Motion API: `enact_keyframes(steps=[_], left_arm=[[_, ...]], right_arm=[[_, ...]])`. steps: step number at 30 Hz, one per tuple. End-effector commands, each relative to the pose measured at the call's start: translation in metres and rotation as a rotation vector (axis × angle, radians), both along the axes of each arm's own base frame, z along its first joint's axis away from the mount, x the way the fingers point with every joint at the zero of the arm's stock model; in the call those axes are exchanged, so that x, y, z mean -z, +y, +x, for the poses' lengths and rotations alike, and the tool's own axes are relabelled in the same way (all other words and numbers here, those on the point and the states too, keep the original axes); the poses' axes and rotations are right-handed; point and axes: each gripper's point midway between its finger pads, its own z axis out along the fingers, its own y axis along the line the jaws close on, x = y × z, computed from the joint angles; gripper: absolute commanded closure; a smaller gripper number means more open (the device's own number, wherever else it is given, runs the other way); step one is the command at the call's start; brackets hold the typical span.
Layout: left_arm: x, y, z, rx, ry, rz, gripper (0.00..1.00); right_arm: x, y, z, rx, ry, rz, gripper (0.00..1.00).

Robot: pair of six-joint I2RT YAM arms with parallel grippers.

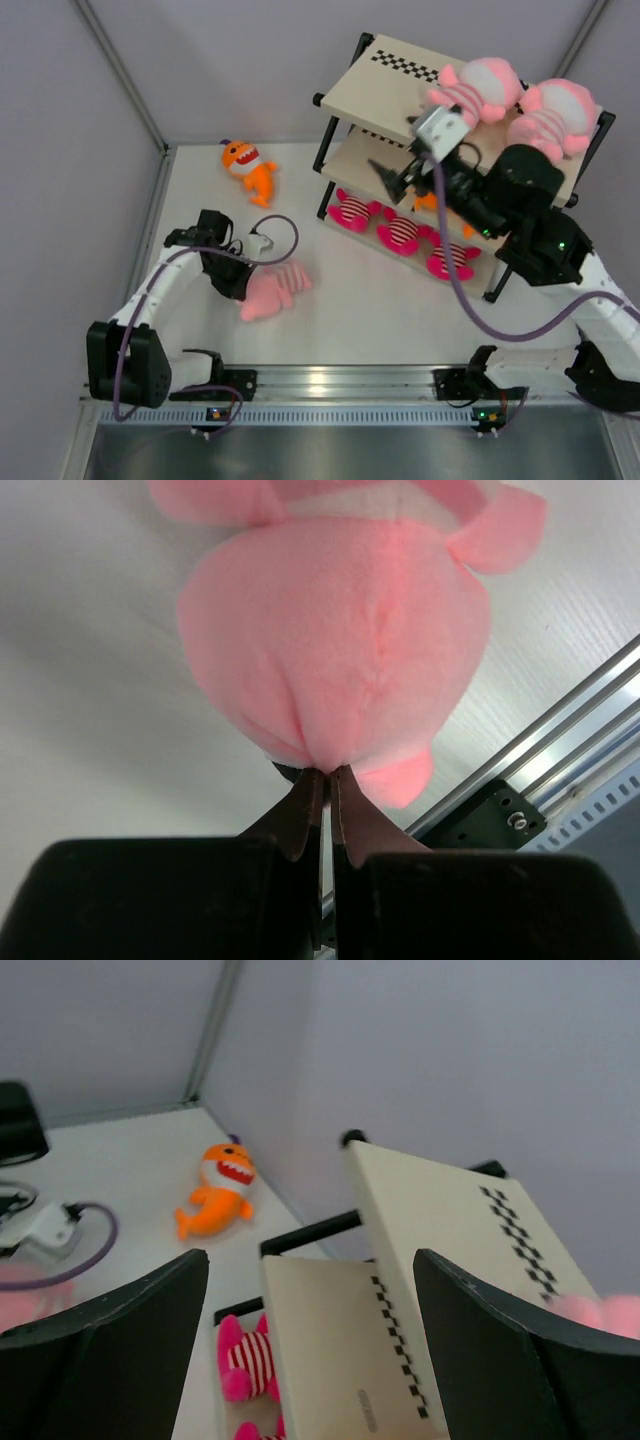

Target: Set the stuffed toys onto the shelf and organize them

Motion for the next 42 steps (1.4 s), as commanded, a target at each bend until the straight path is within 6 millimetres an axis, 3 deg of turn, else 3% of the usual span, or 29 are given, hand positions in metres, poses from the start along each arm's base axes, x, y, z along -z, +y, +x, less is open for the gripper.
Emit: enact_keyframes(steps=[1,2,3,4,5,6,7,8,9,10,12,15,23,27,30,34,42], left_arm=[[-0.047,-0.007,0.023,-0.059,-0.201,-0.060,1.00],[-0.055,-0.008,0.023,-0.081,-0.222,-0.070,1.00],[-0.068,-0.009,0.023,-0.077,-0.269,-0.087,1.00],[-0.074,-0.009,0.022,-0.081,-0.281,-0.089,1.00],[-0.079,-0.008,0.022,-0.095,-0.291,-0.090,1.00],[-0.090,-0.009,0.024,-0.101,-0.316,-0.099,1.00],[-0.094,-0.010,0.018,-0.099,-0.299,-0.109,1.00],[-0.098,-0.012,0.017,-0.097,-0.297,-0.119,1.00],[-0.110,-0.014,0.018,-0.092,-0.319,-0.136,1.00],[-0.114,-0.016,0.017,-0.088,-0.322,-0.146,1.00],[-0.125,-0.018,0.015,-0.081,-0.324,-0.159,1.00],[-0.131,-0.018,0.015,-0.080,-0.315,-0.155,1.00],[-0.135,-0.022,0.005,-0.053,-0.307,-0.181,1.00],[-0.136,-0.020,0.000,-0.028,-0.306,-0.172,1.00],[-0.138,-0.016,0.001,-0.021,-0.325,-0.149,1.00],[-0.140,-0.014,0.000,-0.001,-0.336,-0.139,1.00],[-0.138,-0.018,0.001,0.024,-0.324,-0.153,1.00]], right_arm=[[0.034,0.072,-0.029,-0.151,-0.125,-0.238,0.16],[0.043,0.086,-0.040,-0.198,-0.138,-0.266,0.16],[0.067,0.109,-0.059,-0.284,-0.144,-0.317,0.16],[0.074,0.124,-0.074,-0.374,-0.187,-0.332,0.16],[0.083,0.132,-0.082,-0.422,-0.203,-0.345,0.16],[0.110,0.139,-0.089,-0.468,-0.201,-0.381,0.15],[0.107,0.147,-0.096,-0.513,-0.236,-0.335,0.14],[0.117,0.151,-0.099,-0.536,-0.241,-0.337,0.13],[0.144,0.156,-0.099,-0.552,-0.236,-0.378,0.12],[0.151,0.163,-0.104,-0.591,-0.257,-0.379,0.12],[0.188,0.170,-0.101,-0.612,-0.295,-0.495,0.12],[0.213,0.179,-0.088,-0.538,-0.370,-0.544,0.11],[0.234,0.201,-0.052,-0.338,-0.571,-0.630,0.09],[0.257,0.216,-0.035,-0.315,-0.600,-0.736,0.08],[0.274,0.214,-0.017,-0.284,-0.602,-0.834,0.08],[0.292,0.204,-0.009,-0.270,-0.602,-0.952,0.07],[0.286,0.189,-0.001,-0.178,-0.709,-1.025,0.06]])
